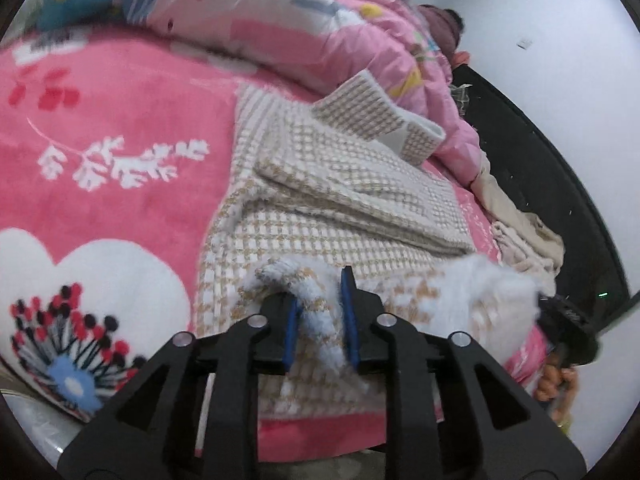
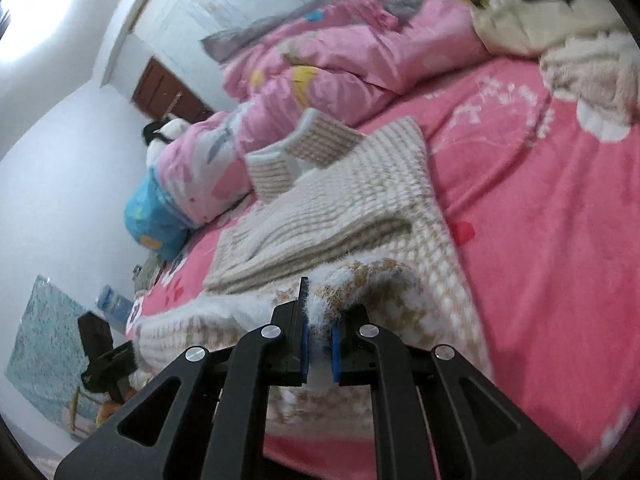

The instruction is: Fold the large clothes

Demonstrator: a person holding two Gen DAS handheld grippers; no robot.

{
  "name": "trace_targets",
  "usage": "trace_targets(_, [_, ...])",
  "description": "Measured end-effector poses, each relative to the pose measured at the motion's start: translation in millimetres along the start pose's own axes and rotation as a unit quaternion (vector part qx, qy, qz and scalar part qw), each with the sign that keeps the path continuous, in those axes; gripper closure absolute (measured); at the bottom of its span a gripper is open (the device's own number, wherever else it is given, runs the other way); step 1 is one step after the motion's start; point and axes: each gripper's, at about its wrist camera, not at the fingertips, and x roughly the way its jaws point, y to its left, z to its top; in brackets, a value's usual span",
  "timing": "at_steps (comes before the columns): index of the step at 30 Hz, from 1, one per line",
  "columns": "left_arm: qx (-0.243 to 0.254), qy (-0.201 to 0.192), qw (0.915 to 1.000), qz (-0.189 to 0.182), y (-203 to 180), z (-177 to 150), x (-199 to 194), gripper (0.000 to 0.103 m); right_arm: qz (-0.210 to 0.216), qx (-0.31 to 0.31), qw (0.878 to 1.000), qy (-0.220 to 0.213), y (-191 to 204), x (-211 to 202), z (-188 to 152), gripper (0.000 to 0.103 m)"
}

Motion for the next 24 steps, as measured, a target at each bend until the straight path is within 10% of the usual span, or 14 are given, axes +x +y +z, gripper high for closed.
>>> trace_targets(12, [-0.046, -0.039, 0.9982, -0.003, 28, 9, -23, 0.04, -0.013, 0.046, 0.997, 0.055, -49, 59, 11, 0.094])
trace_targets(17, [-0.012, -0.059, 0.9976, 0.035, 12, -3, -41, 0.04, -0.036, 0.022, 0.998, 0.051, -32, 44, 14, 0.071])
trace_targets(20, [0.026, -0.072, 0.9953, 0.059, -3, -15, -51, 0.039, -0.069, -0.003, 0.997, 0.018, -22, 19, 14, 0.038])
trace_targets(24, [0.092, -0.083, 0.9877, 0.095, -27, -40, -62, 0.039, -0.115, -0.038, 0.993, -0.011, -4, -15, 10, 0.037])
